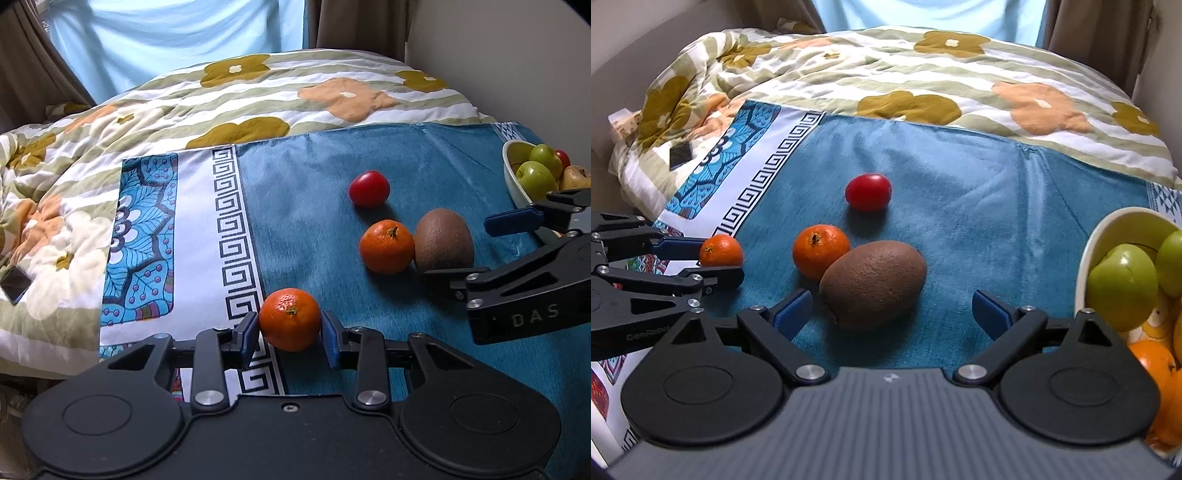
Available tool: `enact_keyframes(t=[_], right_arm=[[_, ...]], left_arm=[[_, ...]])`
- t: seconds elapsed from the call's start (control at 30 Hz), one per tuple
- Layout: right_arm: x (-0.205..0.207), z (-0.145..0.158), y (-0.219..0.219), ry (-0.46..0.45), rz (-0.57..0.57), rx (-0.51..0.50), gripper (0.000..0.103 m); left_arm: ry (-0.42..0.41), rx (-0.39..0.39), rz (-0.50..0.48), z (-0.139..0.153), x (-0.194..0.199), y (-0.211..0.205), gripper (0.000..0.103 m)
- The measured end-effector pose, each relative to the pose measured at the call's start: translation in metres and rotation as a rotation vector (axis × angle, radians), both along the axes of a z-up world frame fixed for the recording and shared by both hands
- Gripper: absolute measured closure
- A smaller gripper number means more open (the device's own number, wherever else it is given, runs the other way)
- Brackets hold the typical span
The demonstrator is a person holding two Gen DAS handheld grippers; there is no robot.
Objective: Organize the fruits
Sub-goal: 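Grasp a mandarin with the left tool while the right tool grasps the brown kiwi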
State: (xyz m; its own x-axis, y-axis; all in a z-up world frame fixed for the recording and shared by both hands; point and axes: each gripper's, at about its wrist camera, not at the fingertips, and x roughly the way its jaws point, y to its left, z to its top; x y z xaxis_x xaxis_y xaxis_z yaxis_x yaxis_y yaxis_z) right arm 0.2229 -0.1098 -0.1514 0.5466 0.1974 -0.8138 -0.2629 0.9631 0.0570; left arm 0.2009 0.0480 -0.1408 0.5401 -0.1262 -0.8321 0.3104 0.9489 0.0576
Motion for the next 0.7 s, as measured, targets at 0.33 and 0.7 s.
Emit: enact_keyframes(t=[0.33, 0.7], right_arm=[[0.007, -0.006, 0.010, -0.006, 0.073, -0.029, 0.005], [-0.003, 0.003, 0.003, -0.040, 0.116, -0.001, 0.026]], left_arm=[[0.004, 0.001, 0.028, 0.001, -0.005, 0.002, 0.063], [-0.034, 0.020, 0.097, 0.017, -0.024, -0.002, 0.063]])
